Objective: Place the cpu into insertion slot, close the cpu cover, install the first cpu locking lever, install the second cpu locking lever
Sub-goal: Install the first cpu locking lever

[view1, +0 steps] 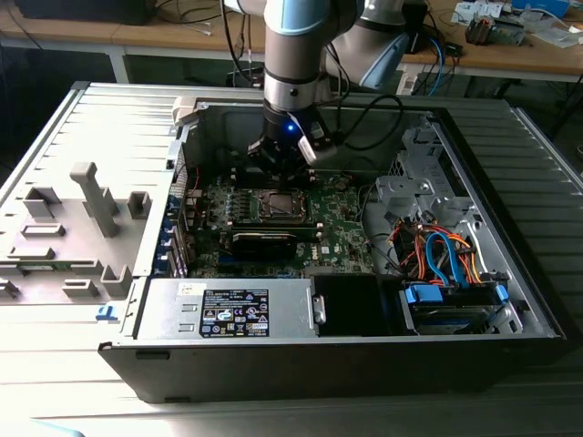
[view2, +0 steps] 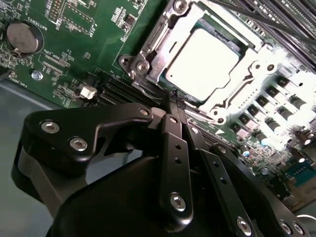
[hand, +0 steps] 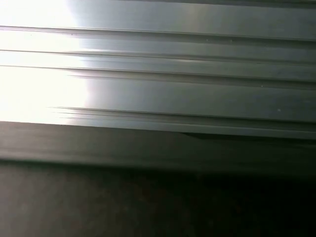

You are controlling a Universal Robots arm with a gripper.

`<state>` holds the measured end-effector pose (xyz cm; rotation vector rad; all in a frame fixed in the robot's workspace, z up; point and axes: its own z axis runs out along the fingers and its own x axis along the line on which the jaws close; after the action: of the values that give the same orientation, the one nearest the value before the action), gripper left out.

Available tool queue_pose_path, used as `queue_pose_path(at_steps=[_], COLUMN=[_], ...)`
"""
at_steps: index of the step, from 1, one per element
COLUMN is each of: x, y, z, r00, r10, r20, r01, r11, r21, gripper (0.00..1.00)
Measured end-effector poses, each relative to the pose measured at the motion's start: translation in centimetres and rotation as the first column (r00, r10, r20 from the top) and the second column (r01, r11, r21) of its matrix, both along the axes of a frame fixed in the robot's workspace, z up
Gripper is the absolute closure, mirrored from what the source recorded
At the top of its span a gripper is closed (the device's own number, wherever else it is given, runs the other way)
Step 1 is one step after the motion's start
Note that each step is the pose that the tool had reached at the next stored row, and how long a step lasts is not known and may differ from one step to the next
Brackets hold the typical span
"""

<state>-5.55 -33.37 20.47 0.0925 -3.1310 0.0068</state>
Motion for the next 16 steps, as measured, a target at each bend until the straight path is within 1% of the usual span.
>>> queue_pose_path(at_steps=[8,10,12,14,15,16], x=[0.47,1.01,1.38,1.55,1.68,1.78], y=[-0.1,-0.1,-0.11,-0.11,-0.1,-0.09], z=[-0.07,-0.07,-0.07,-0.08,-0.11,-0.14], r00=[1.0,1.0,1.0,1.0,1.0,1.0], r10=[0.0,0.0,0.001,0.001,0.001,0.001], r20=[0.0001,-0.0003,-0.0006,-0.0006,-0.0006,-0.0007], r01=[0.0,0.0,-0.001,-0.001,-0.001,-0.001], r11=[1.0,1.0,1.0,1.0,1.0,0.9999], r21=[0.0002,0.0005,0.001,0.0049,0.0089,0.0103], gripper=[0.89,0.89,0.89,0.89,0.89,0.89])
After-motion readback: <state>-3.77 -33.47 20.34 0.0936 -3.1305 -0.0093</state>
